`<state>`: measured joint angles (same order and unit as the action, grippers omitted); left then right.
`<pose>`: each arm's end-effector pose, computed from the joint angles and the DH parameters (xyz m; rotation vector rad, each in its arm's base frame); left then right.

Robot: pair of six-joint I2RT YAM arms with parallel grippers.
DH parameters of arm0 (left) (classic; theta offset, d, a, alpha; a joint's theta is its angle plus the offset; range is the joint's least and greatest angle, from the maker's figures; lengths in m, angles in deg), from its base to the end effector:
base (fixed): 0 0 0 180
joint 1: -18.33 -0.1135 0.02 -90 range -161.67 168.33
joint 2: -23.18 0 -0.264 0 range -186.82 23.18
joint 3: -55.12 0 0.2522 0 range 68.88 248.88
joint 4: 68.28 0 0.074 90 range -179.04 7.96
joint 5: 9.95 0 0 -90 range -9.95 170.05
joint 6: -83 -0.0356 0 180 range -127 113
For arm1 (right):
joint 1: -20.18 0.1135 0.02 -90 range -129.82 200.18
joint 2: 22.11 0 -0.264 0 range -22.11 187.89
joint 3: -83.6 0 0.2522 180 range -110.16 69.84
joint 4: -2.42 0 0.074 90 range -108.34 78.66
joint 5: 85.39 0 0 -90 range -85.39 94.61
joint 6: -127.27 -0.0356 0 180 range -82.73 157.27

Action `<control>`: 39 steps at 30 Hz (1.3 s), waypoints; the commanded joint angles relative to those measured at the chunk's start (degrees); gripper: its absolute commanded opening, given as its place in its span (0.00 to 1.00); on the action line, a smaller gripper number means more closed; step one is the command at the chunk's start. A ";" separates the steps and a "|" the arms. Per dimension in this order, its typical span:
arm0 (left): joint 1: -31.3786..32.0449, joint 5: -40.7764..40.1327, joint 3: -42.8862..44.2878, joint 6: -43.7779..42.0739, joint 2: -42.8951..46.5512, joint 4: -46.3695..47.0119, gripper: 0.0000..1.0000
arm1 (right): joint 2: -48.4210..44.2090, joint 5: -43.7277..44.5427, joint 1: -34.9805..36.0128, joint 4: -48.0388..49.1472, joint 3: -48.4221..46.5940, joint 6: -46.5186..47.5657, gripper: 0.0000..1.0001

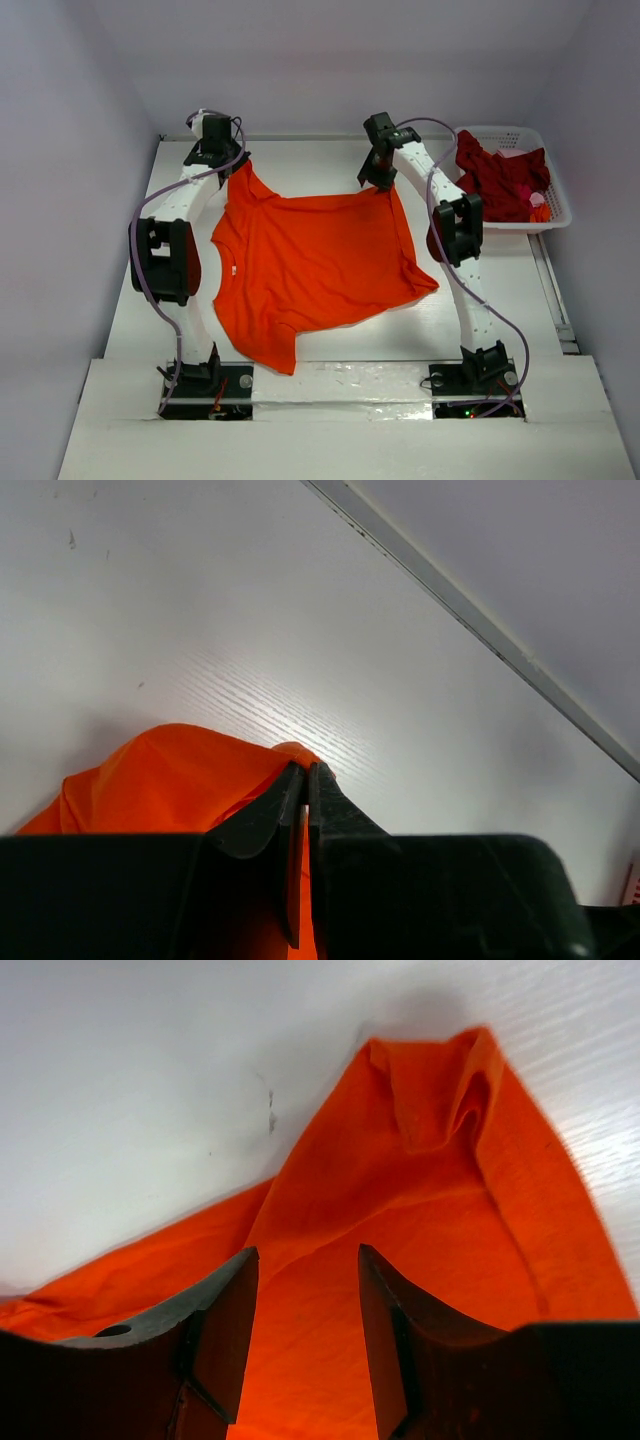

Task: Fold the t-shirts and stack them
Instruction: Flatten out the tshirt

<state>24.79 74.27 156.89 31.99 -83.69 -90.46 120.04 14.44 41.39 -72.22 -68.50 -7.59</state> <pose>0.4426 -0.0465 0.2936 -0.6397 1.9656 -0.3902 0.4902 0.1837 0.2205 0.5991 2.6091 0.1347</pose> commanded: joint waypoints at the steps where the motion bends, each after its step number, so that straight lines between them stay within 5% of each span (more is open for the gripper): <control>1: 0.31 0.51 2.60 0.57 3.51 -0.01 0.00 | -0.29 -5.94 -1.08 -0.03 1.31 -7.58 0.50; 11: 0.31 0.86 4.54 0.48 3.68 -1.95 0.00 | -0.82 -12.37 -3.72 0.59 3.08 -16.66 0.50; 39: 0.31 1.65 3.40 0.39 4.65 -1.59 0.00 | -2.05 1.34 -6.09 -2.31 2.82 -16.84 0.47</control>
<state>24.79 75.54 158.92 32.47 -83.28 -93.02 120.04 13.76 34.92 -73.93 -65.31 -23.62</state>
